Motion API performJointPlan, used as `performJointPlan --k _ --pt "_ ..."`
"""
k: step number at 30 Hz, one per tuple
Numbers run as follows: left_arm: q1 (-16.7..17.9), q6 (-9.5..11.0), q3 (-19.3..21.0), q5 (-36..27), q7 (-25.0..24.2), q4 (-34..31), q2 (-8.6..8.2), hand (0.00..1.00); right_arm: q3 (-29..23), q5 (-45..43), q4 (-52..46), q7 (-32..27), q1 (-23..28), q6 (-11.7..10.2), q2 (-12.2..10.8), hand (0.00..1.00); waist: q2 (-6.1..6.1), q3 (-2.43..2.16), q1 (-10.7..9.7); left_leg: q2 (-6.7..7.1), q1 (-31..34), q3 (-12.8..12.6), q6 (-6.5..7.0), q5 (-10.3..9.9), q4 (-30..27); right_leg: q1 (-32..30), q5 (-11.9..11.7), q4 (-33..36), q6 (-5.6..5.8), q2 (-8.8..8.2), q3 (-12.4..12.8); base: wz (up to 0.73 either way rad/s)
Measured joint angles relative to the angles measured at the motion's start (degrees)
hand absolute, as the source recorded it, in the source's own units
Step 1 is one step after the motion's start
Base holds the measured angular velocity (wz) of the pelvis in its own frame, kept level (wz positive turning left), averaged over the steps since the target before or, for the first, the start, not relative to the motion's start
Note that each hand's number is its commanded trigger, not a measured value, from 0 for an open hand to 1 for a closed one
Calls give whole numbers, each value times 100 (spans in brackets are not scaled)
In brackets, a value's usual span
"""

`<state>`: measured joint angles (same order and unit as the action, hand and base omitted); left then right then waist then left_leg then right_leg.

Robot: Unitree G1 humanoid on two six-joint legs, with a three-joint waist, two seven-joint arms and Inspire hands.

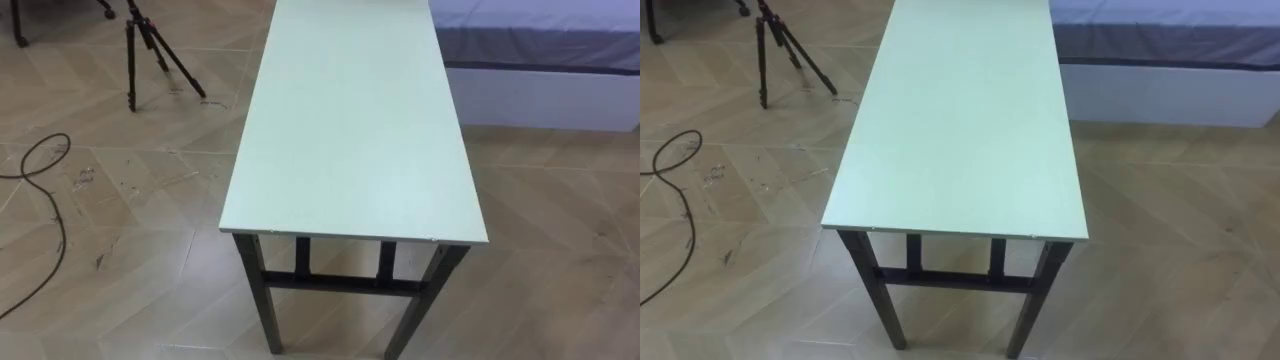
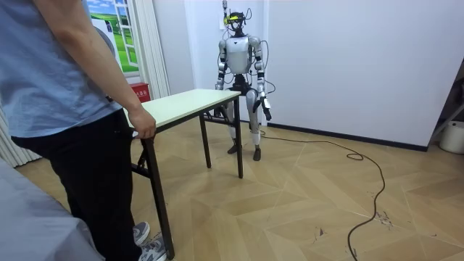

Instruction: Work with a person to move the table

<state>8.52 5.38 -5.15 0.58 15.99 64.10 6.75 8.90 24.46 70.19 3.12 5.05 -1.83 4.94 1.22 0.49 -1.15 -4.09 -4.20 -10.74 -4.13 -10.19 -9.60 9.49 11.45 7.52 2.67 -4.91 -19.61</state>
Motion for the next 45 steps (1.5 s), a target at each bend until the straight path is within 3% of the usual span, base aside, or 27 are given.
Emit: performJointPlan --k 9,21,24,33,41,45 --pt "-16 -5 79 -167 -175 1 -6 0 -6 80 45 317 0 21 -2 0 20 -4 -4 -6 -4 -15 7 -4 5 50 4 15 7 -6 -97 5" --pt "-39 -202 159 -3071 -1326 -25 -101 0 -345 967 -389 863 23 192 216 0 -85 -34 -1 -19 -59 -79 19 -11 -39 40 3 30 6 -18 -91 0" --pt "8 -319 138 -3884 -1524 -284 -91 0 -345 1371 -810 1063 69 271 245 0 -106 -29 -12 -24 -6 -79 21 -10 -83 47 3 47 6 -19 -103 2" --pt "163 -714 -71 -4914 -2123 -1138 -42 0 -342 1739 -2312 1492 355 572 236 0 -105 -36 -6 -34 152 -157 45 -8 -178 -134 2 139 3 -49 -80 0" --pt "514 -810 -334 -5801 -2577 -2175 -9 0 -340 2612 -3445 1829 656 702 202 0 -117 -33 -24 -31 172 -159 45 -8 -177 -127 2 140 3 -49 -81 0" --pt "764 -906 -496 -6417 -2693 -3028 71 0 -337 2751 -3789 1961 763 770 198 0 -118 -30 -58 -32 210 -166 45 -8 -186 -162 2 143 3 -52 -81 0"
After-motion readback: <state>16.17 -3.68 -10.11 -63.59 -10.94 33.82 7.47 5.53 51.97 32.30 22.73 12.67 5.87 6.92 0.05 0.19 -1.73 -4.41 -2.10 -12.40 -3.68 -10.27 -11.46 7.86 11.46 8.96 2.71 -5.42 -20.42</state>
